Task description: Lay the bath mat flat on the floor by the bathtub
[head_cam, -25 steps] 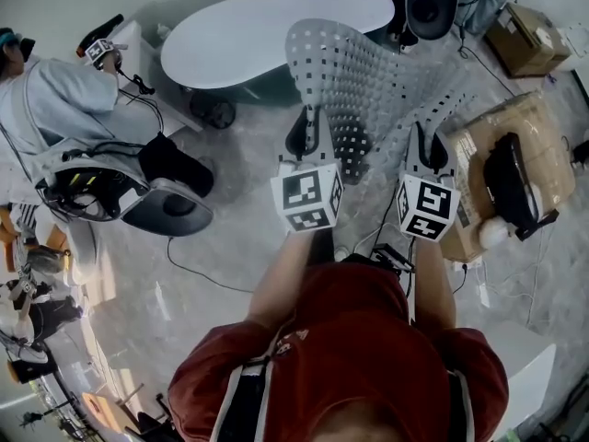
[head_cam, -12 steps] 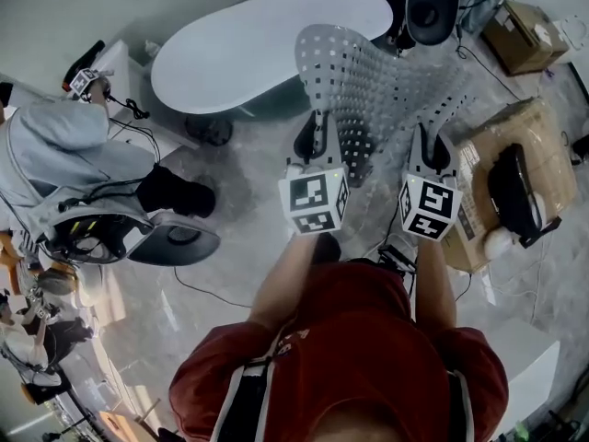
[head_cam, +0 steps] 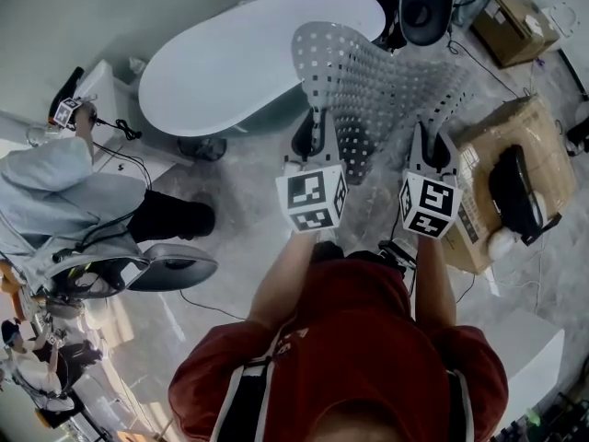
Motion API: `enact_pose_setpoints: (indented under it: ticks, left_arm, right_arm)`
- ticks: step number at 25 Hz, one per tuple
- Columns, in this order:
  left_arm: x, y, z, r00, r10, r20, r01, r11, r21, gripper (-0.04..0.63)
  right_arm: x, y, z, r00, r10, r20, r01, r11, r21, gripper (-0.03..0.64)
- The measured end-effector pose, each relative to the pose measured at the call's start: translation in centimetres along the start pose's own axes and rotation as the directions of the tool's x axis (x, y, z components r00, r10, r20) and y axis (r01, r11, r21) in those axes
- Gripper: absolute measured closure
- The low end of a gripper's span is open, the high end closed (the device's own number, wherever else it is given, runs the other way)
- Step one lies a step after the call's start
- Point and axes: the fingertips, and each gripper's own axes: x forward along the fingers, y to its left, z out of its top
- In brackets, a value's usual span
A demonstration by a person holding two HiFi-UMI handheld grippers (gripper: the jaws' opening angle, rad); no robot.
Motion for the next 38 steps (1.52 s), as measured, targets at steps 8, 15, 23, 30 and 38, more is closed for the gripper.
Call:
enact_pose_setpoints:
  ticks: [8,15,23,30,38]
  left_arm:
    - [2.9,1.5,-0.1,0.999,-0.035,-0.003,0.035,0.999,0.003,0.529]
    - [5.6,1.2,-2.1,0.998,-0.034,-0.046,0.034,0.999,0.001,0.529]
    - [11.3,0.3,-6.2,0.991,0.013,-0.133,-0.013,1.0,0.001,0.529]
    - [15.7,0.7,-11.5,0.966,0.095,-0.24,-0.103,0.994,-0.022,0.529]
    - [18.2,2.6,-18.1,0.92,0.178,-0.349,-0.198,0.98,-0.023,0.529]
  right_arm:
    - [2.4,0.4,-0.3,0.999,-0.034,0.0,0.034,0.999,0.005,0.541]
    - [4.9,-1.2,-2.5,0.999,-0.036,-0.034,0.037,0.999,0.026,0.543]
    - [10.8,-4.0,-7.0,0.991,0.012,-0.131,-0.006,0.999,0.043,0.542]
    - [16.1,-5.4,-12.1,0.966,0.104,-0.238,-0.104,0.995,0.012,0.541]
    - [20.3,-5.2,-19.5,0.917,0.181,-0.356,-0.201,0.979,-0.019,0.541]
